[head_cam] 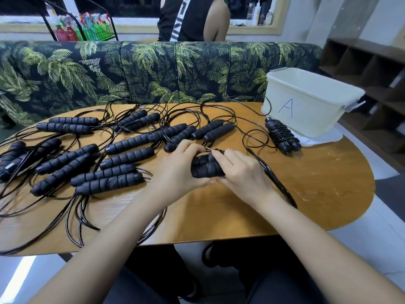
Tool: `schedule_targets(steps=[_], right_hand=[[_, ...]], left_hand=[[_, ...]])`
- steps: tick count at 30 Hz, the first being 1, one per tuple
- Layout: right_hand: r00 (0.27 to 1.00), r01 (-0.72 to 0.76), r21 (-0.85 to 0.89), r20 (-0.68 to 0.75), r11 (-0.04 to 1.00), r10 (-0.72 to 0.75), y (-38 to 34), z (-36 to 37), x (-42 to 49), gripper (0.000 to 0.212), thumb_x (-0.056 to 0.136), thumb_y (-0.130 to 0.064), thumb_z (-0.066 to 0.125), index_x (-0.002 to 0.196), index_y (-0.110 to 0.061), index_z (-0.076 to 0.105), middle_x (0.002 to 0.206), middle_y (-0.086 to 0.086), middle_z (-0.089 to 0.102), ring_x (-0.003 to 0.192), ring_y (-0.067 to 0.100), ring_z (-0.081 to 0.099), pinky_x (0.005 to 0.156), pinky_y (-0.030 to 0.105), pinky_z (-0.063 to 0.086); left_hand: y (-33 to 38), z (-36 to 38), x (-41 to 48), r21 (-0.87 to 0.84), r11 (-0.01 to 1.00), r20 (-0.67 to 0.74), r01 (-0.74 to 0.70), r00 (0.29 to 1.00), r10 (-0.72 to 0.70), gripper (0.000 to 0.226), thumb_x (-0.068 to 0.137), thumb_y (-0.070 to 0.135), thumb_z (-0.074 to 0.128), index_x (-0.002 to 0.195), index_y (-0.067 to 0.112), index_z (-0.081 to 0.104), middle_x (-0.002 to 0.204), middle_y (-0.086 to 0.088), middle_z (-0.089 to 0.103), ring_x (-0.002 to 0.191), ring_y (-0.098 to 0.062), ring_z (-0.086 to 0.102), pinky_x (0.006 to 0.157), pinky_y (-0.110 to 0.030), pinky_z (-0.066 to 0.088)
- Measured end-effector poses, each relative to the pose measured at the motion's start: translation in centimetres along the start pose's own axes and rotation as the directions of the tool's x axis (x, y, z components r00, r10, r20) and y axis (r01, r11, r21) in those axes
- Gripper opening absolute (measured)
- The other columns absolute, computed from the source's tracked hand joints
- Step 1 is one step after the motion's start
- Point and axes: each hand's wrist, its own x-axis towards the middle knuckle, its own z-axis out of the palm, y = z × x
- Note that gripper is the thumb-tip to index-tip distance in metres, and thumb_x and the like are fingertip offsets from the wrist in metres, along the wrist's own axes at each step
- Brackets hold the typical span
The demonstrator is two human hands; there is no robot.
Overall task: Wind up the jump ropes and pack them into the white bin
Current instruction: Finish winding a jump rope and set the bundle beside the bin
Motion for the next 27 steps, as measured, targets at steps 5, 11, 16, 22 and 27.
schedule_targets(steps=[5,11,16,22,27], right_hand=[[0.998,-0.061,-0.004,-0.012,0.998,0.061,-0.4,0.4,-0.6,0.066,0.064,-0.022,0.087,0.12,0.002,0.062,0.082,0.009,0.058,0.07,0.023,0.058,0.053,0.033,0.048],[0.905,-0.425,0.249,0.098,0.87,0.414,-3.1,-0.1,-0.8,0.05,0.09,-0.022,0.059,0.133,0.0,0.048,0.105,0.013,0.068,0.09,0.028,0.066,0.072,0.038,0.055],[0.7,-0.626,0.771,0.492,0.114,0.518,-3.9,-0.9,-0.5,0.019,0.102,-0.014,0.045,0.097,-0.009,0.063,0.071,-0.006,0.055,0.059,0.008,0.048,0.064,0.019,0.041],[0.603,-0.795,0.586,0.789,0.154,0.113,1.0,-0.3,-0.7,0.035,0.098,-0.011,0.051,0.067,-0.024,0.062,0.07,0.002,0.057,0.072,0.018,0.052,0.073,0.031,0.043],[0.545,-0.649,0.469,0.836,0.599,-0.064,4.3,-0.2,2.0,0.016,0.091,-0.015,0.062,0.076,-0.019,0.065,0.076,-0.004,0.063,0.073,0.009,0.054,0.076,0.039,0.047]], left_hand=[[0.2,0.1,-1.1,0.175,0.975,0.05,0.135,0.988,-0.146,0.088,0.071,0.079,0.046,0.142,0.027,0.036,0.123,0.0,0.061,0.106,-0.025,0.06,0.08,-0.035,0.049],[-0.4,1.3,-1.0,-0.033,0.954,-0.185,0.298,0.936,-0.299,0.069,0.076,0.071,0.053,0.118,0.017,0.058,0.097,0.0,0.069,0.087,-0.021,0.064,0.072,-0.036,0.052],[-0.4,0.7,0.1,-0.503,0.802,-0.152,0.321,0.881,-0.448,0.036,0.084,0.046,0.065,0.105,0.017,0.064,0.084,0.009,0.064,0.073,-0.002,0.056,0.059,-0.008,0.039],[-0.7,-1.8,-0.7,-0.572,0.82,0.046,0.032,0.999,-0.007,0.044,0.068,0.04,0.075,0.103,0.027,0.051,0.098,0.011,0.064,0.085,0.006,0.059,0.075,-0.01,0.044],[-0.5,-2.0,-1.5,0.085,0.935,0.271,-0.344,0.911,0.311,0.069,0.063,0.075,0.065,0.109,0.025,0.054,0.091,0.01,0.06,0.08,-0.012,0.056,0.062,-0.024,0.039]])
